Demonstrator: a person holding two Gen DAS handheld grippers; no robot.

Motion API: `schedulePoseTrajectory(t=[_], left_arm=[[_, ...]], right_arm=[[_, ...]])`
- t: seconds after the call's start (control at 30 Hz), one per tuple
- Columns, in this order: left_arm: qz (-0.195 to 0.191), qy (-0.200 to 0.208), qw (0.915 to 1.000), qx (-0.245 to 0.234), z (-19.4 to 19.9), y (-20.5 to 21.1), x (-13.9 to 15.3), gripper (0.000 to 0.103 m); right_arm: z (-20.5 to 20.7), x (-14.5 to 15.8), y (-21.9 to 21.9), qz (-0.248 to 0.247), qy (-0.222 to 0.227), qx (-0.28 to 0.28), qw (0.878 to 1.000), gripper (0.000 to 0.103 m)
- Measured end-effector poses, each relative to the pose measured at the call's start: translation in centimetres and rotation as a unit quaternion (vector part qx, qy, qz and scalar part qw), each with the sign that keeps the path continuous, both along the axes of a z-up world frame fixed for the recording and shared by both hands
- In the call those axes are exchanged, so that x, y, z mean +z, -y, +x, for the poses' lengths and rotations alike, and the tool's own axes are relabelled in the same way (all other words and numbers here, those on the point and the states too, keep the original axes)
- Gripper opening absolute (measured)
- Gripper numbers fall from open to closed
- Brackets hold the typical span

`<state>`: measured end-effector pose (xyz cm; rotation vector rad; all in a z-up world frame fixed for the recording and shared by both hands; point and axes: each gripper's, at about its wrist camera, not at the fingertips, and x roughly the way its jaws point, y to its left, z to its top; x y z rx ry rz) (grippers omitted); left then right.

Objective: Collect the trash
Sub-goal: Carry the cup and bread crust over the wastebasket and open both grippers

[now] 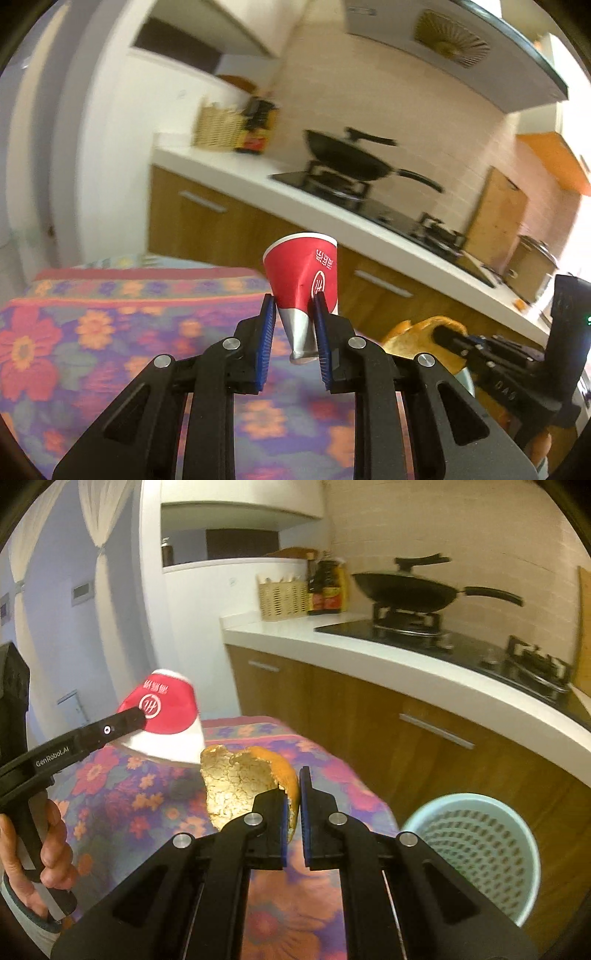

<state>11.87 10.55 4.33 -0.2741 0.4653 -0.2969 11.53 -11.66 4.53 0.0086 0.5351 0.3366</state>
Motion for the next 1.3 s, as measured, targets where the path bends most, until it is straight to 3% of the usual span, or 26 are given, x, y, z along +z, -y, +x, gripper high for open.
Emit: schedulePoseTrajectory(t=[0.33, 0.63, 0.83, 0.93, 1.03, 1.13, 1.3], left_arm=[[0.001, 0.011, 0.9958, -0.091, 0.4, 10.7, 0.4, 0.019], [0.018, -0.015, 0.9874, -0.157, 2.5, 18.5, -1.5, 0.02], [0.042, -0.032, 0.9825, -0.179, 4.0, 22.5, -2.6, 0.02], [0.052, -0.043, 0.9806, -0.184, 4.9, 24.2, -3.4, 0.02], [0.039, -0.055, 0.9789, -0.193, 5.9, 25.0, -4.1, 0.02], [0.039, -0.064, 0.9785, -0.192, 6.9, 25.6, -4.6, 0.02], [0.045, -0.075, 0.9766, -0.196, 7.7, 26.6, -5.3, 0.02]], right_arm=[[-1.5, -1.5, 9.5, -0.001, -0.017, -0.096, 0.995, 0.004], [0.7, -5.5, 19.5, 0.07, -0.109, -0.202, 0.971, 0.004], [1.8, -7.7, 23.1, 0.11, -0.149, -0.234, 0.954, 0.004], [3.1, -9.1, 25.1, 0.143, -0.183, -0.252, 0.939, 0.004], [4.7, -10.1, 26.1, 0.134, -0.205, -0.27, 0.931, 0.004], [5.7, -10.8, 26.2, 0.128, -0.219, -0.265, 0.93, 0.005], [6.2, -12.0, 26.0, 0.124, -0.242, -0.256, 0.928, 0.016]])
